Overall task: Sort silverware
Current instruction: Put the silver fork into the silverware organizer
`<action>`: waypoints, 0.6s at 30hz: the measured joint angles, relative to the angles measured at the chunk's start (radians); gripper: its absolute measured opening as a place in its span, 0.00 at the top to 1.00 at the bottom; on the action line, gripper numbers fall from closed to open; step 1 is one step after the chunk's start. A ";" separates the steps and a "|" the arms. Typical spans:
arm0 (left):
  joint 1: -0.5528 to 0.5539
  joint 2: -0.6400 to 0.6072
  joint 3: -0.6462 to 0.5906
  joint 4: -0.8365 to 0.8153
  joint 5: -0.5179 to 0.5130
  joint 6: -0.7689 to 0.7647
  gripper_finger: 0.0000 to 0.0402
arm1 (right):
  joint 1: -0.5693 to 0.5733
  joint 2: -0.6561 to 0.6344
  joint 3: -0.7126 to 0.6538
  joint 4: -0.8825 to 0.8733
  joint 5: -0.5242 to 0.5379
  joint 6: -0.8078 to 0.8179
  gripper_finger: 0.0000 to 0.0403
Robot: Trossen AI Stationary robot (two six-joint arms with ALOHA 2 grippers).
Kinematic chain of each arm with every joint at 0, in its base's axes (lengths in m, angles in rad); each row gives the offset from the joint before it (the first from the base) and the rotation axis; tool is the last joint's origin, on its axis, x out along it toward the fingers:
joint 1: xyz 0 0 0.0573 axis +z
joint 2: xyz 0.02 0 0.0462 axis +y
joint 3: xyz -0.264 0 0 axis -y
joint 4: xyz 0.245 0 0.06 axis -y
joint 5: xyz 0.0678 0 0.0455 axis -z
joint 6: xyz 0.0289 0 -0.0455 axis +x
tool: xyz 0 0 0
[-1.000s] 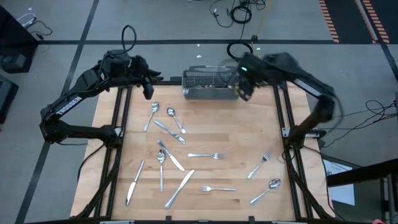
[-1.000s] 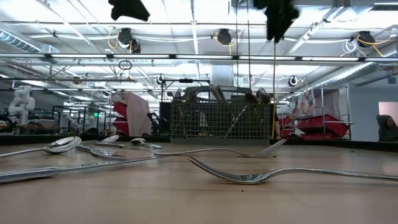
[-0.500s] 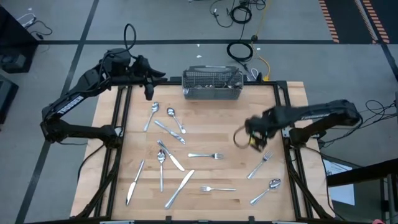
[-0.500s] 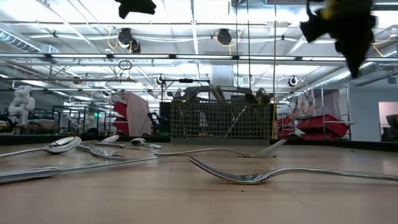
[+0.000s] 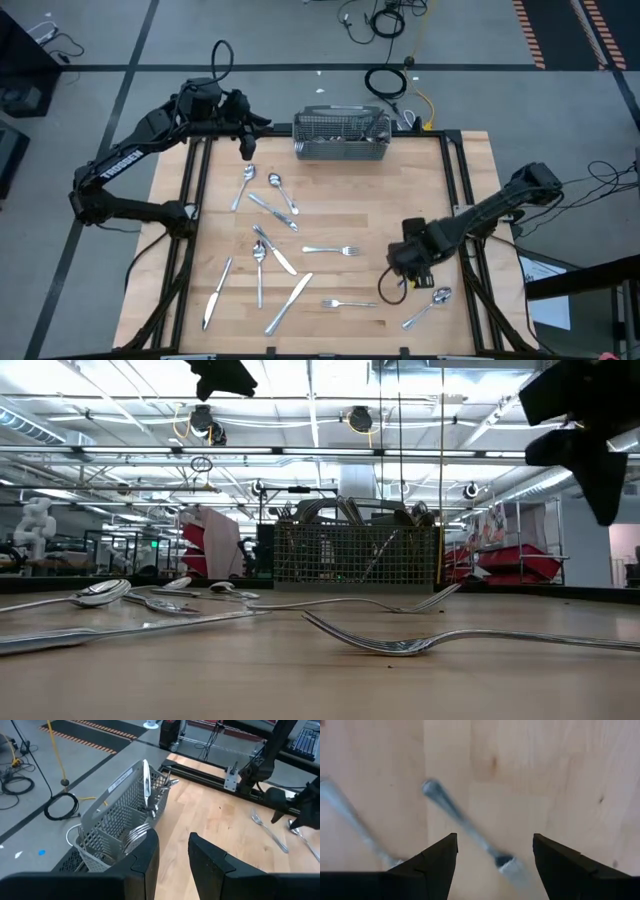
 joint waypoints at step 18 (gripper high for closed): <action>0.000 0.004 0.000 -0.009 -0.003 -0.019 0.73 | 0.032 0.033 -0.206 0.193 -0.069 0.710 0.39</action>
